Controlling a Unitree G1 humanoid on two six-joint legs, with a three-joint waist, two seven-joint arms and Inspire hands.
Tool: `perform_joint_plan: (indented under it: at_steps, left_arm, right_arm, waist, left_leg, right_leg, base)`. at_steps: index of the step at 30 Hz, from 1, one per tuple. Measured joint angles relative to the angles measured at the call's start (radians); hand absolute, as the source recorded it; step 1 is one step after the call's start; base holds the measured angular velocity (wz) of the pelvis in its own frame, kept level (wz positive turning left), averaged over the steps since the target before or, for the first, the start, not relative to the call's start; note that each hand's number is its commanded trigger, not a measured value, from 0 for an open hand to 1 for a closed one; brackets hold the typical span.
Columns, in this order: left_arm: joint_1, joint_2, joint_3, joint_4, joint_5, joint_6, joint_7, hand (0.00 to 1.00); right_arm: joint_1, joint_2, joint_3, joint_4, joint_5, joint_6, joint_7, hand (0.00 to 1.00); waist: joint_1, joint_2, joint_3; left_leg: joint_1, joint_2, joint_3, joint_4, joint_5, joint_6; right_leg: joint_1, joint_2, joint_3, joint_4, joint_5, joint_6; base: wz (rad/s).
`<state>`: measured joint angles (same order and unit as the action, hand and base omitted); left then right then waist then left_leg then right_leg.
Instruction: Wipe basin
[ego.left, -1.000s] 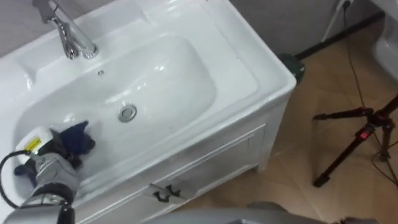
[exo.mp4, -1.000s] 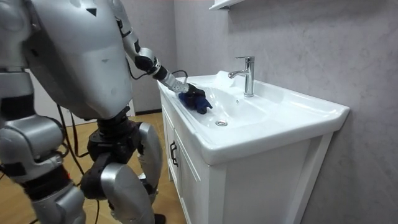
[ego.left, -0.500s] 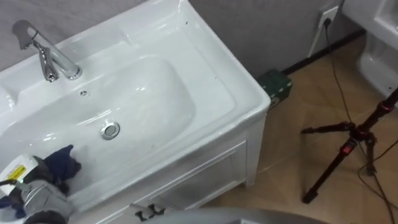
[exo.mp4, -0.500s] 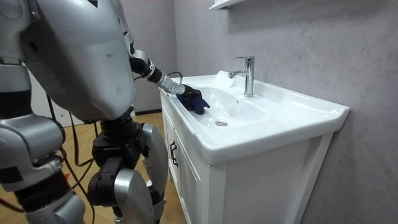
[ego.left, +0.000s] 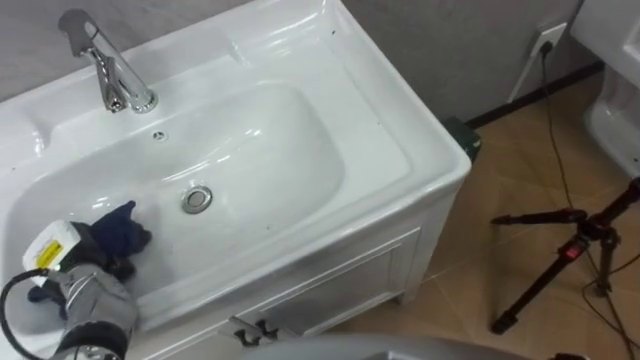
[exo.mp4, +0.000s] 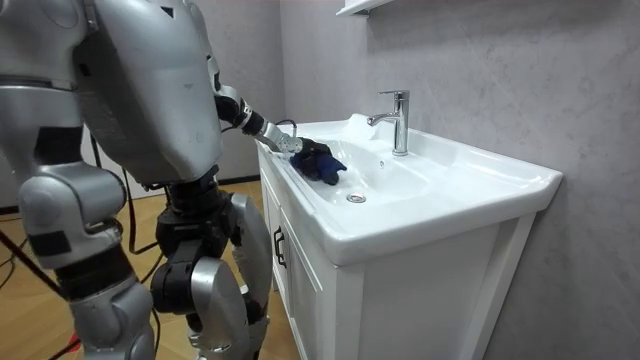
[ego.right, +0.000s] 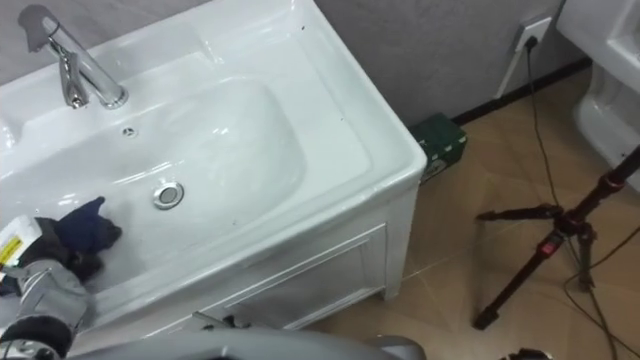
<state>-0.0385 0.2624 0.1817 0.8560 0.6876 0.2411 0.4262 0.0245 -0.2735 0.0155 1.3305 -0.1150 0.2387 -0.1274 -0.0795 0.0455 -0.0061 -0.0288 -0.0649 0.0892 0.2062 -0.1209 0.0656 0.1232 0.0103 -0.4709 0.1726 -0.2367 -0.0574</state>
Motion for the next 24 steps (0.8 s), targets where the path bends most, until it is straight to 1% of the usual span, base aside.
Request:
perform_joint_plan:
  at_steps: [1,2,3,5,6,8,11,12,13,15,19,22,24]
  left_arm:
    - [0.0,-0.002,-0.002,-0.018,0.001,0.0,0.0,1.0]
    - [0.0,-0.008,-0.003,-0.061,0.003,0.001,0.0,1.0]
    - [0.0,-0.014,-0.014,-0.108,0.003,0.0,0.0,1.0]
    - [0.0,-0.014,-0.029,-0.165,0.003,-0.001,0.003,1.0]
    - [0.0,-0.014,-0.031,-0.207,0.004,-0.001,0.005,1.0]
    - [0.0,-0.014,-0.031,-0.269,0.004,-0.001,0.016,1.0]
    - [-0.003,-0.014,-0.031,-0.37,0.005,0.001,0.04,1.0]
    - [-0.007,-0.014,-0.03,-0.415,0.016,0.001,0.043,1.0]
    - [-0.012,-0.014,-0.029,-0.436,0.023,0.0,0.044,1.0]
    - [-0.033,-0.012,-0.029,-0.506,0.025,-0.002,0.052,1.0]
    - [-0.049,-0.009,-0.028,-0.554,0.024,-0.002,0.076,1.0]
    - [-0.049,-0.009,-0.027,-0.572,0.054,-0.002,0.101,1.0]
    - [-0.049,-0.009,-0.026,-0.579,0.058,-0.003,0.123,1.0]
  right_arm:
    - [0.001,0.001,0.001,0.0,0.0,0.0,0.0,0.0]
    - [0.004,0.006,0.0,0.0,-0.004,0.001,0.001,0.0]
    - [0.009,0.01,0.0,0.0,-0.005,0.0,0.001,0.0]
    - [0.008,0.013,-0.001,-0.002,-0.01,-0.005,0.0,0.0]
    - [0.009,0.014,-0.009,-0.006,-0.013,-0.011,0.0,0.0]
    - [0.012,0.015,-0.02,-0.014,-0.013,-0.021,0.0,0.0]
    - [0.013,0.016,-0.028,-0.014,-0.018,-0.024,0.002,0.0]
    - [0.013,0.019,-0.028,-0.012,-0.024,-0.028,0.007,0.0]
    - [0.014,0.022,-0.028,-0.012,-0.031,-0.031,0.011,0.0]
    - [0.018,0.029,-0.028,-0.01,-0.05,-0.037,0.024,0.0]
    - [0.017,0.039,-0.027,-0.006,-0.054,-0.044,0.039,0.0]
    - [0.016,0.039,-0.027,0.003,-0.057,-0.045,0.041,0.0]
    - [0.029,0.039,-0.027,0.006,-0.07,-0.045,0.041,0.0]
  waist:
    - [-0.001,-0.002,0.0019]
    - [-0.003,-0.007,0.003]
    - [-0.002,-0.011,0.0026]
    - [0.0,-0.01,0.0023]
    - [-0.005,-0.008,0.0029]
    - [-0.01,-0.004,0.0041]
    - [-0.01,0.003,0.0048]
    - [-0.004,0.003,0.0051]
    - [-0.003,0.002,0.0059]
    - [0.0,-0.002,0.0088]
    - [0.003,-0.001,0.0091]
    - [0.007,0.004,0.0092]
    - [0.006,0.011,0.0111]
  left_leg:
    - [-0.002,-0.001,-0.004,0.0,-0.001,0.002]
    - [-0.005,-0.004,-0.013,0.002,-0.001,0.004]
    - [-0.006,-0.004,-0.015,0.002,0.0,0.005]
    - [-0.004,-0.006,-0.018,0.002,-0.002,0.007]
    - [-0.004,-0.011,-0.028,0.0,-0.003,0.009]
    - [-0.002,-0.016,-0.032,-0.003,-0.006,0.013]
    - [0.003,-0.021,-0.036,-0.009,-0.01,0.019]
    - [0.004,-0.023,-0.037,-0.009,-0.011,0.02]
    - [0.004,-0.024,-0.039,-0.01,-0.011,0.02]
    - [0.003,-0.028,-0.047,-0.011,-0.01,0.021]
    - [0.003,-0.029,-0.044,-0.016,-0.01,0.022]
    - [-0.003,-0.029,-0.045,-0.017,-0.011,0.023]
    - [-0.004,-0.03,-0.047,-0.015,-0.011,0.023]
  right_leg:
    - [-0.001,0.001,0.006,0.0,0.005,-0.004]
    - [-0.001,0.008,0.047,0.0,0.01,0.0]
    - [-0.002,0.013,0.088,0.001,0.015,-0.001]
    - [-0.001,0.016,0.116,0.0,0.02,-0.004]
    - [0.0,0.015,0.126,0.0,0.021,-0.004]
    - [0.001,0.014,0.137,0.0,0.022,-0.006]
    - [0.004,0.012,0.144,-0.001,0.022,-0.007]
    - [0.003,0.011,0.148,-0.002,0.023,-0.008]
    - [0.002,0.011,0.148,-0.002,0.023,-0.009]
    - [0.0,0.01,0.168,-0.004,0.024,-0.01]
    - [-0.001,0.01,0.18,-0.004,0.024,-0.011]
    - [-0.001,0.011,0.185,-0.004,0.024,-0.011]
    - [-0.002,0.011,0.193,-0.004,0.024,-0.011]
  base:
    - [0.24]
    - [0.29]
    - [0.24]
    - [0.09]
    - [0.13]
    - [0.13]
    - [0.06]
    - [0.06]
    - [0.13]
    - [0.13]
    - [-0.03]
    - [0.0]
    - [0.0]
